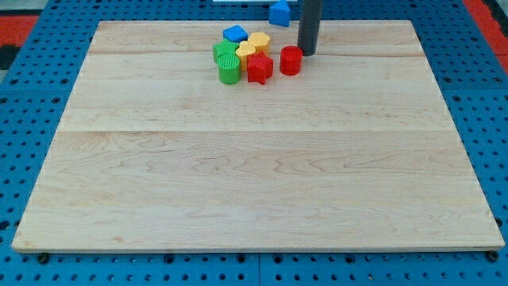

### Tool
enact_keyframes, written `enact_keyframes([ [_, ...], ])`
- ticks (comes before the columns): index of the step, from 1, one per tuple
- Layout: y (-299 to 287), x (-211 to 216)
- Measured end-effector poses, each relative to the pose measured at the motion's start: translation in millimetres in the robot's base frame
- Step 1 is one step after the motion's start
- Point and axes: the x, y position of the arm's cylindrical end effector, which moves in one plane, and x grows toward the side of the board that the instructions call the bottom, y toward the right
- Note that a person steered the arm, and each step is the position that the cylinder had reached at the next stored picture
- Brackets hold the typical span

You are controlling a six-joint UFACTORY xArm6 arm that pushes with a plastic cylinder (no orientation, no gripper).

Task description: Push red circle into group of blocks

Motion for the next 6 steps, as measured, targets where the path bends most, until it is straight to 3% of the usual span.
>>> enact_keyframes([
  [2,12,30],
  [6,-63,26],
])
